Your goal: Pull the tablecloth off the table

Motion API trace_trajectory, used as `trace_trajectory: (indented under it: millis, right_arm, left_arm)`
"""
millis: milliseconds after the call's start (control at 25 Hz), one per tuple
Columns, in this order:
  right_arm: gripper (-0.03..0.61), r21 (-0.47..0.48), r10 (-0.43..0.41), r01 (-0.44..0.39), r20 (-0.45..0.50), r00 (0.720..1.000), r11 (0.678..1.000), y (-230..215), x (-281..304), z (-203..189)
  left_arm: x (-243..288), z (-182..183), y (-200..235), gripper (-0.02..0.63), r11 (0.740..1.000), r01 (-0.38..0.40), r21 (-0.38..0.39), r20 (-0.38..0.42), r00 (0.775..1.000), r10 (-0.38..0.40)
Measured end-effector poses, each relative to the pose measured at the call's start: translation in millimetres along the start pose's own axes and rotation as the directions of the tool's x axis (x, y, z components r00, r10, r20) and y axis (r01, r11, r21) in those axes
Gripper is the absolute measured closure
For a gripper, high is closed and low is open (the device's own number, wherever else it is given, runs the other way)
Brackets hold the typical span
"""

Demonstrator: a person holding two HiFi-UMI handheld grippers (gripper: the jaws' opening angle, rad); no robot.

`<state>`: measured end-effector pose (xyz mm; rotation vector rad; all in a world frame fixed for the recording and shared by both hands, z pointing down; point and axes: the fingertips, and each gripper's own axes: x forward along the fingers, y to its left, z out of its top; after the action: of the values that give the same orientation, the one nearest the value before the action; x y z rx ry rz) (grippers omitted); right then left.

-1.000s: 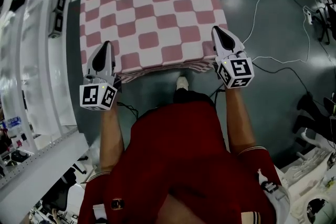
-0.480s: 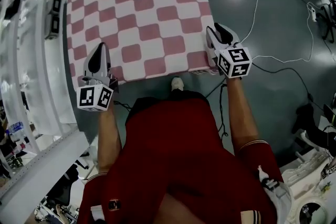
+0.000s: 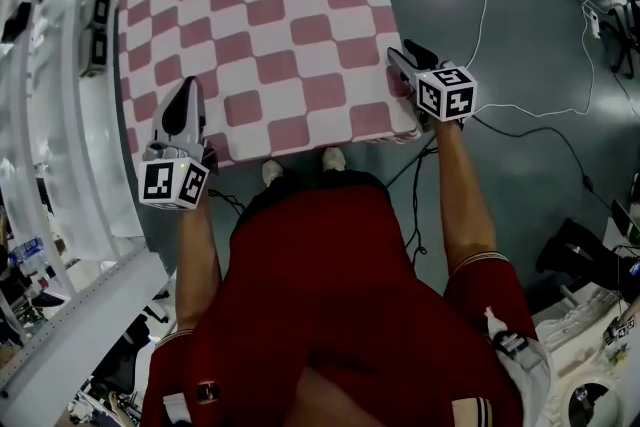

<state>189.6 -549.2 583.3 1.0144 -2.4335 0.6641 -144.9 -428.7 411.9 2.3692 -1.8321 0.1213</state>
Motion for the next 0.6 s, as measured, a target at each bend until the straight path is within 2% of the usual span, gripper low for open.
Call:
trace_trajectory:
  millis: [360,480,600]
  right_arm:
    - [0.365,0.137,0.052,-0.043,-0.067,0.996,0.990,-14.5,21.9,-12.0]
    - [0.388,0.204,0.092,-0.075,-0.074,0.993,0.976,-13.0,23.0,-13.8]
    - [0.402,0.232,0.078,-0.061,-0.066,0.995,0.971,-12.3,22.7,-12.3]
  left_arm:
    - [-3.8,-0.7,5.5,0.607,1.000,-0.020,0.023,-0.026,0.999,0.020]
    - [-5.3,0.1,6.9,0.607,0.999,-0.031,0.014,-0.027,0.999,0.032]
    - [-7.3,-0.6,10.2,0.607,0.999,-0.040,0.012,-0.029,0.999,0.040]
